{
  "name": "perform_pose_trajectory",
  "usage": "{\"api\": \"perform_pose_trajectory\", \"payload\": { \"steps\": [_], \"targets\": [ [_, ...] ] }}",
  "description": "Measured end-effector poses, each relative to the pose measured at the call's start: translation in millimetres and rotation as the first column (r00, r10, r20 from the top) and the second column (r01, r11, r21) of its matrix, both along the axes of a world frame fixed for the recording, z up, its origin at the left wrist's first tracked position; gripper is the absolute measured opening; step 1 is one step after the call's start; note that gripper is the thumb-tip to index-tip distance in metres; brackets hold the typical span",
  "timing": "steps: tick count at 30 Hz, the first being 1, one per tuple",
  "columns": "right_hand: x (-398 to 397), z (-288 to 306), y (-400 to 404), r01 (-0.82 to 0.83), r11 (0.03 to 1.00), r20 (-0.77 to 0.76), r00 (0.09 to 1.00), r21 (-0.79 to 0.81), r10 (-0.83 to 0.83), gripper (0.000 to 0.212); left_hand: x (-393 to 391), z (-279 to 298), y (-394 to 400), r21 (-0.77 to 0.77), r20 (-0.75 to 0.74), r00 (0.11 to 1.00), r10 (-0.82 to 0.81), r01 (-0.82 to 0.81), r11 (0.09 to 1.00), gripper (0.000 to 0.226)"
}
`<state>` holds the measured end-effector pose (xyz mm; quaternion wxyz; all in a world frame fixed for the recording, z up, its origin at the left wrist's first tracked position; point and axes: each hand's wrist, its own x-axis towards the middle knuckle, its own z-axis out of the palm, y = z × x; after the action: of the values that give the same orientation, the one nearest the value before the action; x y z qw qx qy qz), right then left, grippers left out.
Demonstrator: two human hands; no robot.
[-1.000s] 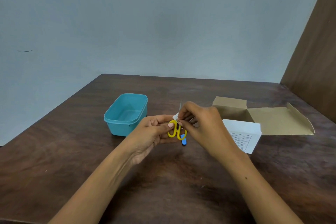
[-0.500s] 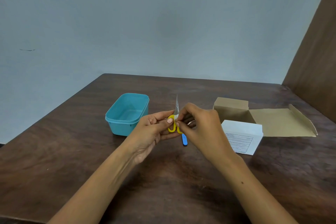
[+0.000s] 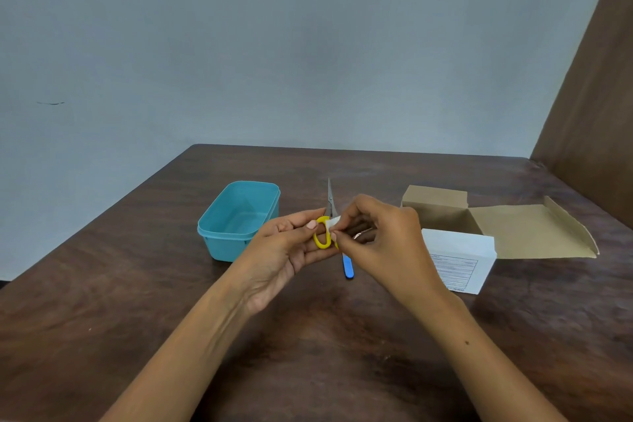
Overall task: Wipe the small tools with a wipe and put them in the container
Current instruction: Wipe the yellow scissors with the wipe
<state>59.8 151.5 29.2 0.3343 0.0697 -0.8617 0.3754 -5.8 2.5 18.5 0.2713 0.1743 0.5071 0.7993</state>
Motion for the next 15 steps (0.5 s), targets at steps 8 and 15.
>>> {"api": "perform_pose_trajectory", "payload": {
  "steps": [8, 15],
  "targets": [
    [-1.8, -3.1, -0.9, 0.038, 0.997, -0.064, 0.997, 0.068, -0.033, 0.013, 1.7, -0.4, -0.4, -0.047, -0.029, 1.0, -0.01, 0.009, 0.999, 0.031],
    [1.2, 1.5, 0.1, -0.082, 0.991, -0.013, 0.996, 0.107, 0.084, 0.014, -1.7, 1.1, -3.9, -0.006, -0.023, 0.999, 0.034, -0.034, 0.999, 0.028]
  ]
}}
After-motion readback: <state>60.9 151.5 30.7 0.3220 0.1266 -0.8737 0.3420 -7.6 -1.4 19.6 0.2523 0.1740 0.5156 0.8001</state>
